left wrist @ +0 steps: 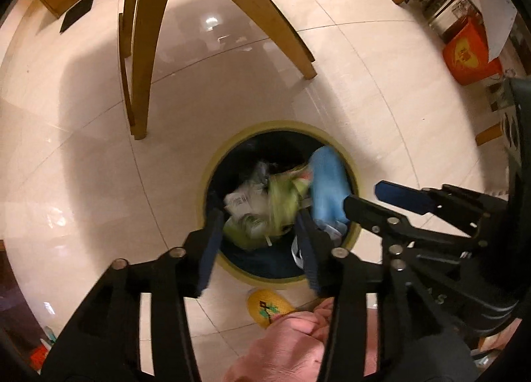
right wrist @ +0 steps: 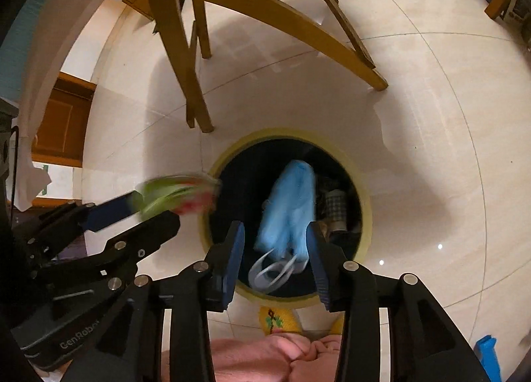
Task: Collect trash
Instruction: 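Open both tools to drop the mask and packet into the bin, then raise both tools back toward the table, then grasp the red carton with the right tool while the left grasps the white tissues, then carry the tissues and red carton over the black bin with both tools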
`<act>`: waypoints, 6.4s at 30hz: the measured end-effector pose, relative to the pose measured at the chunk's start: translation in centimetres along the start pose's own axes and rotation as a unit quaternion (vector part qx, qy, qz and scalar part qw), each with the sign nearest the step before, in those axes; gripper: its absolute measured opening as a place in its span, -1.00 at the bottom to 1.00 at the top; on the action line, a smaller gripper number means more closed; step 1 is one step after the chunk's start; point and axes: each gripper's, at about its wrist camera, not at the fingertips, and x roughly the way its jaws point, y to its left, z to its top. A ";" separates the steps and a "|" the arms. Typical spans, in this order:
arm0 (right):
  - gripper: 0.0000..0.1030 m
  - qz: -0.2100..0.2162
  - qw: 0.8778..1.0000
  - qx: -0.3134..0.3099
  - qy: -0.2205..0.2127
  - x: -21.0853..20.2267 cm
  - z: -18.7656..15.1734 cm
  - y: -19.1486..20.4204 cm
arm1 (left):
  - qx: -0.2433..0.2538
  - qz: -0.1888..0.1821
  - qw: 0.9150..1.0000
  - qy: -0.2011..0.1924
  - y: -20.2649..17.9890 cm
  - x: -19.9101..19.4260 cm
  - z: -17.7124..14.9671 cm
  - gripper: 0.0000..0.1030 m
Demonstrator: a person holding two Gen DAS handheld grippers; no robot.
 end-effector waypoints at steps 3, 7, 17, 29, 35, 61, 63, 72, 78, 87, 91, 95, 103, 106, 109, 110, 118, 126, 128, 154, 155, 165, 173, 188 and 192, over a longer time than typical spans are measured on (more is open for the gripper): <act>-0.14 -0.011 1.000 0.010 -0.008 -0.1 0.1 -0.7 | -0.006 0.006 1.000 -0.002 0.7 0.1 0.1 0.43; 0.09 -0.008 0.999 0.023 -0.022 -0.9 0.5 -1.2 | -0.010 0.013 1.000 -0.015 1.5 -1.2 0.0 0.62; 0.16 -0.006 0.999 0.016 -0.041 -7.5 0.7 1.5 | -0.035 0.014 0.999 -0.030 2.1 -9.7 -1.0 0.62; 0.17 0.002 0.998 0.003 -0.064 -21.5 -0.9 6.3 | -0.018 0.013 0.998 -0.067 0.1 -24.6 -1.8 0.62; 0.17 0.004 0.996 -0.008 -0.084 -29.2 -1.6 9.0 | -0.005 0.007 0.996 -0.088 -0.9 -31.5 -1.9 0.62; 0.17 -0.012 0.972 -0.017 -0.235 -48.2 0.7 16.0 | 0.035 0.012 0.966 -0.255 0.6 -50.5 2.2 0.62; 0.17 -0.016 0.969 -0.019 -0.247 -49.0 1.6 16.7 | 0.033 0.011 0.964 -0.264 0.9 -51.0 2.9 0.62; 0.16 -0.020 0.962 -0.035 -0.270 -50.3 6.1 19.0 | 0.013 0.017 0.955 -0.294 3.9 -53.5 6.6 0.62; 0.17 -0.010 0.964 -0.055 -0.260 -49.1 11.6 18.8 | -0.022 0.020 0.956 -0.291 6.0 -52.9 10.3 0.62; 0.16 0.008 0.961 -0.143 -0.238 -46.5 26.3 16.9 | -0.091 0.055 0.957 -0.268 8.5 -49.3 21.1 0.62; 0.16 0.015 0.960 -0.178 -0.217 -45.4 34.2 15.6 | -0.128 0.056 0.962 -0.233 9.5 -47.1 27.4 0.62; 0.19 0.010 0.950 -0.241 -0.199 -43.7 42.8 14.9 | -0.170 0.045 0.962 -0.210 10.9 -44.9 33.7 0.62; 0.20 -0.016 0.907 -0.387 -0.164 -37.1 54.4 16.6 | -0.240 0.041 0.955 -0.171 14.2 -40.0 41.0 0.64; 0.22 -0.031 0.885 -0.441 -0.147 -33.8 56.7 17.9 | -0.260 0.044 0.952 -0.158 15.3 -38.4 42.6 0.64; 0.29 -0.041 0.866 -0.480 -0.133 -31.0 57.8 18.8 | -0.279 0.035 0.948 -0.150 16.4 -37.4 43.4 0.64; 0.30 -0.043 0.861 -0.491 -0.129 -30.1 58.2 19.0 | -0.285 0.034 0.946 -0.148 16.8 -37.0 43.9 0.64; 0.30 -0.056 0.829 -0.544 -0.116 -25.7 58.2 19.9 | -0.313 0.033 0.939 -0.137 18.5 -35.2 45.3 0.65; 0.01 -0.042 0.831 -0.544 -0.106 -24.2 59.8 20.6 | -0.321 0.027 0.937 -0.133 18.8 -34.3 47.0 0.65; -0.28 -0.031 0.839 -0.532 -0.105 -24.8 60.3 20.7 | -0.325 0.022 0.936 -0.132 19.0 -34.2 47.4 0.65; -0.43 0.064 0.936 -0.338 -0.079 -26.3 65.1 18.2 | -0.493 -0.081 0.861 -0.093 24.9 -27.8 51.1 0.78; -0.43 0.065 0.936 -0.337 -0.078 -26.1 65.2 18.2 | -0.496 -0.082 0.859 -0.093 25.0 -27.5 51.1 0.78; -0.44 0.067 0.937 -0.334 -0.083 -25.9 64.9 18.2 | -0.543 -0.081 0.832 -0.084 25.2 -24.7 51.1 0.56; -0.46 0.076 0.942 -0.317 -0.078 -26.3 63.9 17.8 | -0.518 -0.088 0.841 -0.126 23.9 -26.0 50.8 -0.23; -0.48 0.094 0.959 -0.244 -0.108 -32.8 54.0 16.2 | -0.355 -0.035 0.920 -0.164 17.2 -35.6 42.4 -0.26; -0.48 0.091 0.963 -0.211 -0.138 -36.3 48.2 16.2 | -0.312 -0.055 0.930 -0.184 16.3 -39.3 37.1 -0.26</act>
